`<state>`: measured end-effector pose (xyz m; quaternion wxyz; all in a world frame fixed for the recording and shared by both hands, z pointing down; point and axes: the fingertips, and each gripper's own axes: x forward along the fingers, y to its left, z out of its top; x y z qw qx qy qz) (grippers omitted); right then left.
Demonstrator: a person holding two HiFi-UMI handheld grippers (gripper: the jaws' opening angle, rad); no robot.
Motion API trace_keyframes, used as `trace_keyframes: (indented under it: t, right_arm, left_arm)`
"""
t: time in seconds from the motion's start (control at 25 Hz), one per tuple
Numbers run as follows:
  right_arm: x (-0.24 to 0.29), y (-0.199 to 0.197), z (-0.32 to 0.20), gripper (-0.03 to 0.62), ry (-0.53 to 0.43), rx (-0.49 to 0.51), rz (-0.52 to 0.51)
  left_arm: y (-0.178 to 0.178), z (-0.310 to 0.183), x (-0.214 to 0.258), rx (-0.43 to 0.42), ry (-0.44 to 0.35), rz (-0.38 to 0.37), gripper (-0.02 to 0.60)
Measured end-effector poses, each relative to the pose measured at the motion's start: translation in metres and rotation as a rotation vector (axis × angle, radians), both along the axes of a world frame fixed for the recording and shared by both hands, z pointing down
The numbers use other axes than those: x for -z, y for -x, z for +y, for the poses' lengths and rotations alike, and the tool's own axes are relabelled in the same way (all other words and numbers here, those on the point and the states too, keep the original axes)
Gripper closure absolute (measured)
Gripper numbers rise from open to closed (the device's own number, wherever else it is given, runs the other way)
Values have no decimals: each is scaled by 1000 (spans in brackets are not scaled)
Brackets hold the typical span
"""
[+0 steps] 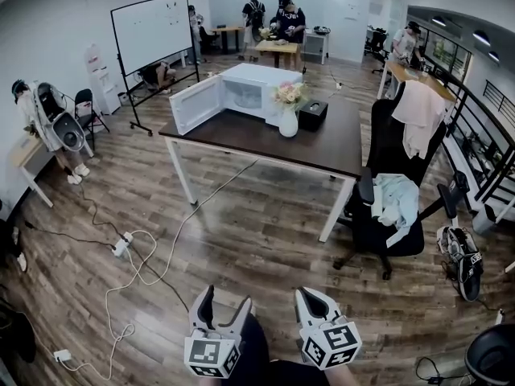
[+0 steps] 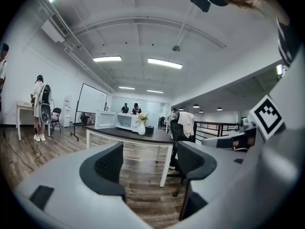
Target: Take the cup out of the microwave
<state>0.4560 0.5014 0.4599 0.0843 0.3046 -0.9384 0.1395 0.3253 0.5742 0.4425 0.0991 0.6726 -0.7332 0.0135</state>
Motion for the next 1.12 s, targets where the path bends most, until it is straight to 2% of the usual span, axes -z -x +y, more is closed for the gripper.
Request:
trace_keyframes:
  t: [0.2,0.36,0.76,1.12]
  right_arm:
    - [-7,24,-32,602,13,-4,7]
    - [-6,59,-68,602,4,-4,17]
    - [14,156,-167,602,-10,-25,-7]
    - [13,228,-221,602,-19,-55,-14]
  left_arm:
    - [33,-32,-5,22,-7,17,212]
    - [73,-68,-5,41,5,14,193]
    - [159,-161,13,-19,-14,16,193]
    - [233,-214,9,-50,-28,26,193]
